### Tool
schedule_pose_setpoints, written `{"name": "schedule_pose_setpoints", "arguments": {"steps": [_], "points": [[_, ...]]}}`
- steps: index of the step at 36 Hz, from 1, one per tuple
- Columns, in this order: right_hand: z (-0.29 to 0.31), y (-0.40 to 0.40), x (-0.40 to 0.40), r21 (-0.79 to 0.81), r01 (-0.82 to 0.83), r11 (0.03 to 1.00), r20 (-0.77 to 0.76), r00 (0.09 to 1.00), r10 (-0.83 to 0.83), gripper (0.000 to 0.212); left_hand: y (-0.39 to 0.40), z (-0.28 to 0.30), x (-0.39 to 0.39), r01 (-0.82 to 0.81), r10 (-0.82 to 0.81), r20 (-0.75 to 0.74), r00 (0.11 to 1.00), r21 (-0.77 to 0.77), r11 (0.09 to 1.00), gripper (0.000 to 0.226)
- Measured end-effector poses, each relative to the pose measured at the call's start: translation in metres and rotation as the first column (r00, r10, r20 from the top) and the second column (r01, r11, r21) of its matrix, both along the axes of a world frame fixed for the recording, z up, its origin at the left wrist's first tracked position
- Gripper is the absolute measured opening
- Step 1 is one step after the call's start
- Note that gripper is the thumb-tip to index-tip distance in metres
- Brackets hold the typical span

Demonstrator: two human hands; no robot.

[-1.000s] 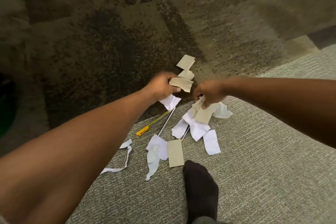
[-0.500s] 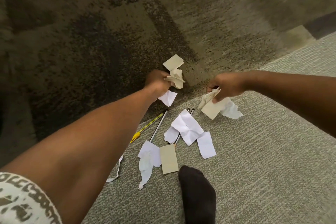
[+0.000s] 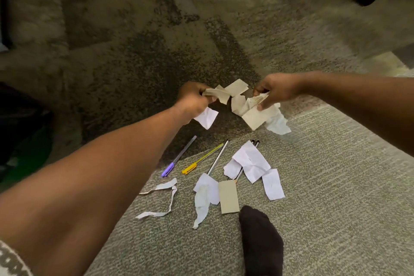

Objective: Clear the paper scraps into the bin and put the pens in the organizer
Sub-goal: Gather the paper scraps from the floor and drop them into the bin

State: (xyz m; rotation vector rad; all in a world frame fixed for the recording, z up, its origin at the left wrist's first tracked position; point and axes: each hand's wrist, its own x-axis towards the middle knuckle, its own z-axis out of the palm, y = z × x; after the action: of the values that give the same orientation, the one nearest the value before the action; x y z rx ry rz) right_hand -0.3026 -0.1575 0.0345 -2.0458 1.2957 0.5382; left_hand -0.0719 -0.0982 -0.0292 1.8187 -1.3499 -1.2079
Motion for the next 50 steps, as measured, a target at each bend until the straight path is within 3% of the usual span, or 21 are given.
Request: {"name": "schedule_pose_setpoints", "arguments": {"steps": [4, 11, 15, 19, 24, 27, 34, 36, 39, 43, 46, 50], "points": [[0.015, -0.004, 0.037, -0.082, 0.019, 0.996, 0.055, 0.998, -0.015, 0.018, 0.006, 0.019, 0.033, -0.085, 0.086, 0.004, 0.996, -0.042, 0.995, 0.022], [0.049, -0.007, 0.123, -0.078, 0.121, 0.990, 0.269, 0.958, -0.096, 0.022, 0.019, 0.050, 0.099, -0.241, 0.244, 0.014, 0.970, -0.118, 0.963, 0.022], [0.062, -0.009, 0.176, -0.035, 0.124, 0.992, 0.350, 0.931, -0.104, 0.046, 0.028, 0.066, 0.139, -0.359, 0.370, 0.046, 0.928, -0.162, 0.919, 0.014], [0.074, -0.006, 0.229, -0.012, 0.110, 0.994, 0.443, 0.891, -0.094, 0.052, 0.040, 0.084, 0.181, -0.438, 0.467, 0.076, 0.881, -0.244, 0.865, 0.011], [0.092, 0.006, 0.294, -0.056, 0.081, 0.995, 0.531, 0.847, -0.039, 0.029, 0.067, 0.110, 0.237, -0.503, 0.565, 0.079, 0.821, -0.366, 0.783, 0.015], [0.106, 0.020, 0.331, -0.001, 0.090, 0.996, 0.603, 0.795, -0.071, 0.019, 0.082, 0.124, 0.270, -0.553, 0.640, 0.075, 0.765, -0.435, 0.711, 0.016], [0.125, 0.059, 0.423, 0.197, 0.154, 0.968, 0.786, 0.566, -0.249, 0.035, 0.125, 0.149, 0.348, -0.649, 0.813, 0.157, 0.561, -0.526, 0.549, 0.018], [0.125, 0.074, 0.448, 0.217, 0.177, 0.960, 0.812, 0.514, -0.278, 0.032, 0.139, 0.152, 0.366, -0.667, 0.841, 0.213, 0.498, -0.525, 0.528, 0.017], [0.124, 0.095, 0.480, 0.256, 0.181, 0.950, 0.825, 0.472, -0.312, 0.035, 0.159, 0.152, 0.381, -0.696, 0.843, 0.241, 0.481, -0.480, 0.535, 0.017], [0.113, 0.121, 0.513, 0.179, 0.176, 0.968, 0.845, 0.477, -0.243, 0.037, 0.183, 0.144, 0.386, -0.679, 0.792, 0.374, 0.482, -0.412, 0.608, 0.012], [0.105, 0.134, 0.524, 0.078, 0.079, 0.994, 0.835, 0.540, -0.109, 0.036, 0.194, 0.139, 0.388, -0.684, 0.748, 0.457, 0.481, -0.338, 0.647, 0.021], [0.096, 0.137, 0.527, -0.055, -0.071, 0.996, 0.753, 0.652, 0.088, 0.075, 0.202, 0.138, 0.390, -0.746, 0.786, 0.468, 0.404, -0.330, 0.579, 0.031]]}}
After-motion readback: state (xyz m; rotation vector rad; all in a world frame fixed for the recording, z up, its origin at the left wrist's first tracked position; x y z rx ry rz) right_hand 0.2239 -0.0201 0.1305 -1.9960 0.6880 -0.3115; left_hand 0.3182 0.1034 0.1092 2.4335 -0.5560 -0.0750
